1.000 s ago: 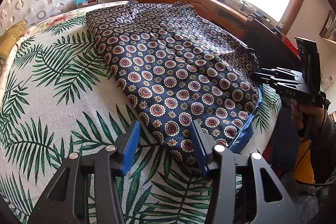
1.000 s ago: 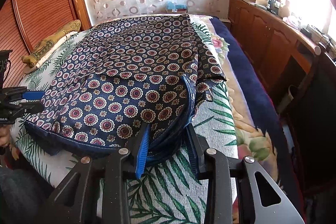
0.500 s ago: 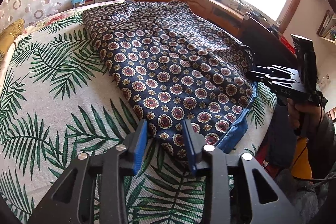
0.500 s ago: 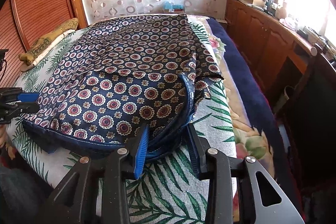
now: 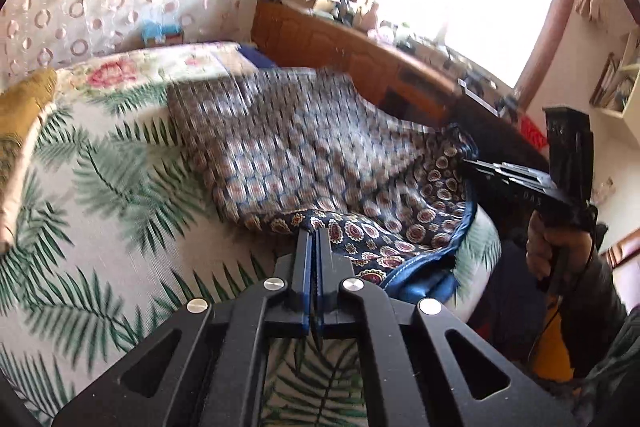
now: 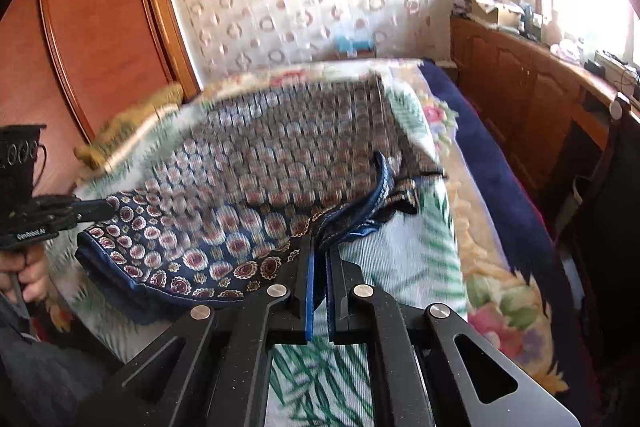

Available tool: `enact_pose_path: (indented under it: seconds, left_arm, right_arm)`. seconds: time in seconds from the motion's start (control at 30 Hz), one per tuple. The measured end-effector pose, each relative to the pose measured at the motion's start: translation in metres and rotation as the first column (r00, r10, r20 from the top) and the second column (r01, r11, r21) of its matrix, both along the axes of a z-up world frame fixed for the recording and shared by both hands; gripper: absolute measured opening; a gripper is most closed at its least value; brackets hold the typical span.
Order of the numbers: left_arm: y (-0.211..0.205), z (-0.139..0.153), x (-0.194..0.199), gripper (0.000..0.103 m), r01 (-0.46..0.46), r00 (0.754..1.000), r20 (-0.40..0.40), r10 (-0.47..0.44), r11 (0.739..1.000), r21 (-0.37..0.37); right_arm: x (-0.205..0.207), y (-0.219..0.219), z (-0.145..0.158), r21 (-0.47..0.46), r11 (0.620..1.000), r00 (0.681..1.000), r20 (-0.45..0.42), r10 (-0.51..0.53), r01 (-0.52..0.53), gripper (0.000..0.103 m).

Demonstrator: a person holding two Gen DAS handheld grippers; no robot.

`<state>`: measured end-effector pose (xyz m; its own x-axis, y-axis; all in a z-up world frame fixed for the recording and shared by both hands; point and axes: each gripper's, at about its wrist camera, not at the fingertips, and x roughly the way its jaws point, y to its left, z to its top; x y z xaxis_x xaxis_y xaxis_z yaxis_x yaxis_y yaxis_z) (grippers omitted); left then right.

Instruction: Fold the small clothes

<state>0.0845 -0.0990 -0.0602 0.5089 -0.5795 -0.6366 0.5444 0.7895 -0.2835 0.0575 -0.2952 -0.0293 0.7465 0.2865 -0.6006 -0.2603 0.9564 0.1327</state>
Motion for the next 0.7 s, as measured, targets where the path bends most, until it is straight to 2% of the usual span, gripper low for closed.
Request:
enact_pose_path:
  seconds: [0.2,0.4,0.53,0.7]
  left_arm:
    - [0.007,0.026,0.034,0.002,-0.047,0.998,0.048,0.049,0.998,-0.035]
    - [0.017,0.037,0.084,0.002,-0.112,0.991,0.065,0.114,0.993,-0.042]
    - [0.025,0.031,0.119,0.002,-0.153,0.987,0.044,0.155,0.987,-0.039]
    - [0.024,0.022,0.153,0.002,-0.172,0.985,0.018,0.172,0.985,-0.029]
  right_arm:
    - [0.027,0.004,0.033,0.014,1.000,0.996,0.095,0.003,-0.004,0.004]
    - [0.079,0.026,0.054,-0.033,0.999,0.988,0.150,0.022,-0.017,0.004]
    - [0.113,0.036,0.053,-0.058,0.998,0.988,0.152,0.031,-0.022,0.004]
    - [0.138,0.050,0.035,-0.104,0.994,0.991,0.129,0.044,-0.031,0.004]
